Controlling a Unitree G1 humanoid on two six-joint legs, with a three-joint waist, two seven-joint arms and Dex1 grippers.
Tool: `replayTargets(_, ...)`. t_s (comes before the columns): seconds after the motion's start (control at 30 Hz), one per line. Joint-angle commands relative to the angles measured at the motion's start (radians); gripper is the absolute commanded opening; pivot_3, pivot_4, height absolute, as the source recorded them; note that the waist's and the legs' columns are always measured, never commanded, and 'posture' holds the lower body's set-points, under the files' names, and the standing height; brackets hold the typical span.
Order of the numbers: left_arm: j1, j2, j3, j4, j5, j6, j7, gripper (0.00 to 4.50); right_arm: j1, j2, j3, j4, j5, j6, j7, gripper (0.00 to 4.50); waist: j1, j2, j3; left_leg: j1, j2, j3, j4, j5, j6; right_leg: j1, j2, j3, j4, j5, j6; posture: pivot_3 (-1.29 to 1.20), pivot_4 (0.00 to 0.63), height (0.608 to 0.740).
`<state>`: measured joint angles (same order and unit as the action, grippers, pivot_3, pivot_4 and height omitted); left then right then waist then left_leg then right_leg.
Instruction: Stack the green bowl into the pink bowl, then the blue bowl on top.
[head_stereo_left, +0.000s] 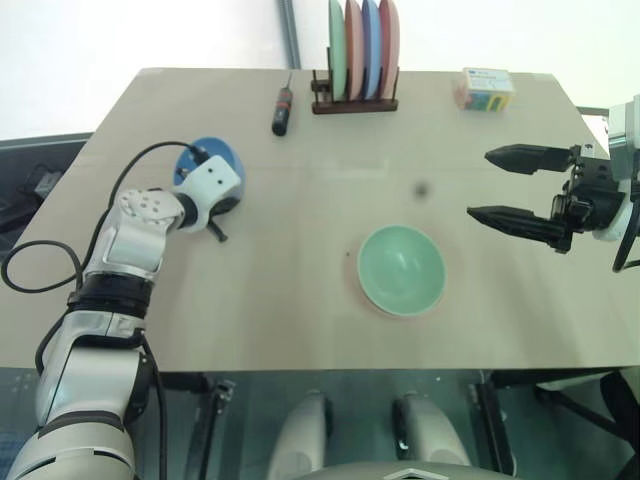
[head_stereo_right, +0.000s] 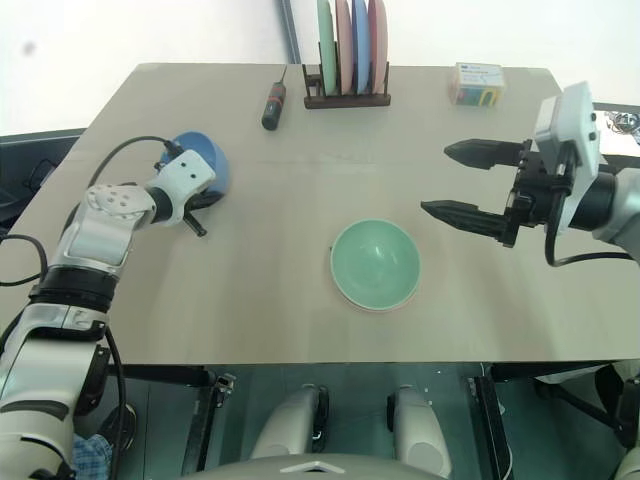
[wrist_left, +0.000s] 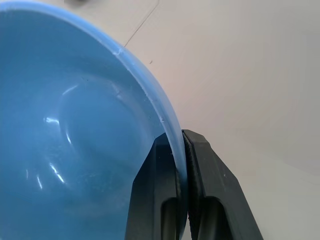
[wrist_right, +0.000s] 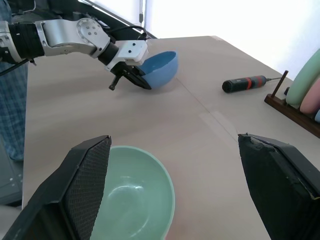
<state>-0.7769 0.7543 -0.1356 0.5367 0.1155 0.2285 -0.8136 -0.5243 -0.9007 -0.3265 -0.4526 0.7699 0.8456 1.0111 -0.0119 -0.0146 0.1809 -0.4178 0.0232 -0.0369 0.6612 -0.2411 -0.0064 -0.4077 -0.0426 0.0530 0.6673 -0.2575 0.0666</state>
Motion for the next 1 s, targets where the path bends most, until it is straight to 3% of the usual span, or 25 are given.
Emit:
replayTargets(0.03, -0.083, -0.018, -0.008, -0.012, -0.007, -0.071, -0.045, 0.03, -0.004, -0.019, -0.009, -0.011, 0.02, -0.024, -0.007, 4.27, 0.004, 0.0, 0.0, -0.001, 0.0, -0.001, 0.001, 0.0, 0.0, 0.0, 0.0, -0.001, 0.0, 0.0, 0.0, 0.0, 0.15, 0.74)
replayTargets(0.3, -0.204, -0.155, -0.142, -0.202, -0.04, -0.231, -0.288, 0.03, -0.022, -0.023, 0.025, 0.01, 0.017, -0.044, -0.001, 4.27, -0.002, 0.0, 0.0, -0.004, 0.0, -0.001, 0.007, 0.0, 0.0, -0.001, 0.0, 0.0, 0.001, 0.0, 0.0, 0.0, 0.15, 0.74)
replayTargets(0.53, -0.227, -0.217, -0.283, -0.358, -0.068, -0.431, -0.512, 0.03, -0.04, -0.023, 0.054, 0.027, 0.015, -0.063, 0.002, 4.27, -0.004, 0.0, 0.0, -0.004, 0.0, 0.0, 0.007, 0.0, 0.0, -0.002, 0.001, 0.001, 0.004, 0.0, 0.0, 0.0, 0.15, 0.74)
replayTargets(0.73, -0.203, -0.203, -0.342, -0.466, -0.117, -0.535, -0.651, 0.03, -0.045, -0.027, 0.065, 0.029, 0.018, -0.067, 0.0, 4.27, -0.003, 0.0, 0.0, -0.002, 0.0, 0.001, 0.008, 0.0, 0.0, -0.002, 0.001, 0.002, 0.007, 0.0, 0.0, 0.0, 0.15, 0.74)
replayTargets(0.93, -0.176, -0.187, -0.357, -0.482, -0.122, -0.61, -0.692, 0.03, -0.041, -0.029, 0.064, 0.025, 0.02, -0.065, -0.005, 4.27, -0.003, 0.0, 0.0, -0.001, 0.0, 0.002, 0.008, 0.0, 0.001, -0.002, 0.001, 0.003, 0.009, 0.0, 0.0, 0.0, 0.15, 0.74)
replayTargets(0.97, -0.173, -0.187, -0.357, -0.484, -0.123, -0.614, -0.693, 0.76, -0.041, -0.029, 0.064, 0.025, 0.021, -0.065, -0.005, 4.27, -0.003, 0.0, 0.0, -0.001, 0.0, 0.001, 0.009, 0.0, 0.001, -0.002, 0.001, 0.003, 0.009, 0.0, 0.0, 0.0, 0.15, 0.74)
replayTargets(1.0, -0.17, -0.183, -0.357, -0.487, -0.126, -0.616, -0.7, 1.05, -0.041, -0.03, 0.065, 0.025, 0.02, -0.065, -0.005, 4.27, -0.003, 0.0, 0.0, -0.001, 0.0, 0.002, 0.009, 0.0, 0.001, -0.002, 0.001, 0.003, 0.009, 0.0, 0.0, 0.0, 0.15, 0.74)
